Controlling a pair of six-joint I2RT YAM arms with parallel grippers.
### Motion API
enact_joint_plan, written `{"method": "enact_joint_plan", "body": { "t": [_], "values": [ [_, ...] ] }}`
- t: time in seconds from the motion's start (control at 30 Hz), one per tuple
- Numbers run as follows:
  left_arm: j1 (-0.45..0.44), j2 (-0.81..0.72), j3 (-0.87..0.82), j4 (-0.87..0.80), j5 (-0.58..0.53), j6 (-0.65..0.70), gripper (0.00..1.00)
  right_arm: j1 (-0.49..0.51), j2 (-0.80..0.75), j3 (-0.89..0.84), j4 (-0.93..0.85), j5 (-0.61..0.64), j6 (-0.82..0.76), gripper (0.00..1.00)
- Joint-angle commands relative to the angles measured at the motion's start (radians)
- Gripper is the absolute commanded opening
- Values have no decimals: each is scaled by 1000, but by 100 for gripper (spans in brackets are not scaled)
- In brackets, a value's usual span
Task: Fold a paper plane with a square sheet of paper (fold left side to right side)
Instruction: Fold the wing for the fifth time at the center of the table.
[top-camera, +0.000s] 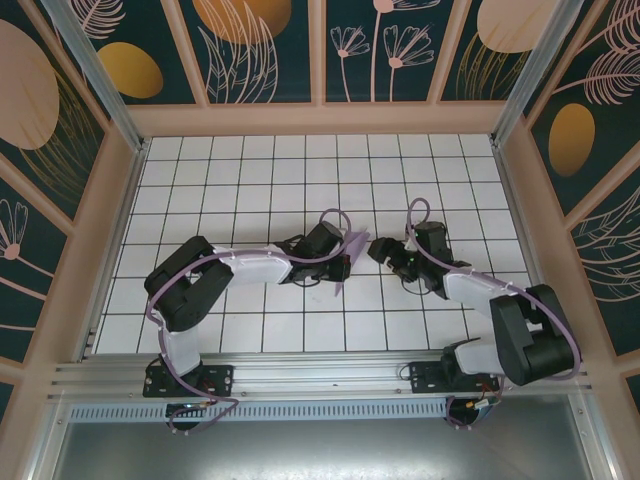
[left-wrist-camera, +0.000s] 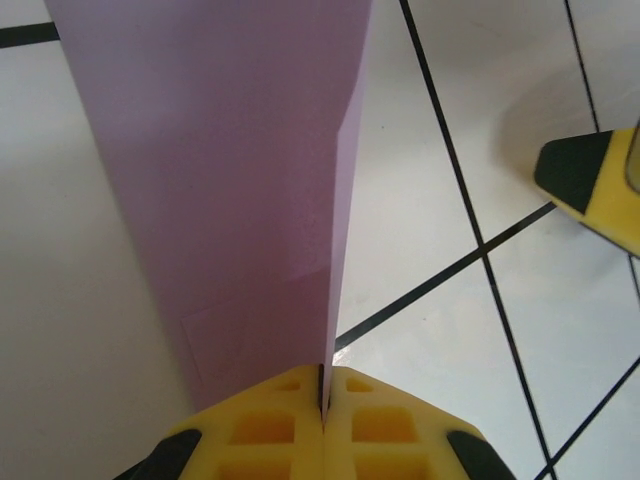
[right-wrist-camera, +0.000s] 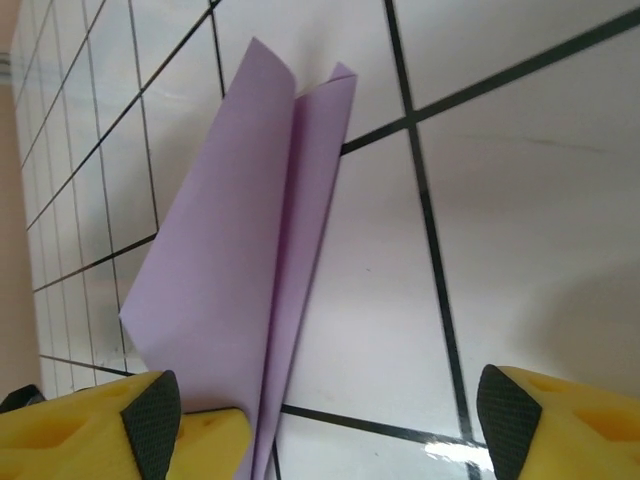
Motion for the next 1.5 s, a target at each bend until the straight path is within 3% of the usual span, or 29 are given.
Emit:
{"method": "enact_joint_plan", "body": {
  "t": [0.0,0.37,0.97,1.47],
  "values": [
    [8,9,-21,75,60,-49,3,16,36,1,109,-48,47,78],
    [17,38,-55,195,134,-125,2,55,149,57,152,-46,116,67],
    [22,83,-55,233,164,-163,3,63,268,132,20,-10,102,57],
    [28,79,-79,256,173,-170,15,75,372,208,-108,5,48,49]
  ]
}}
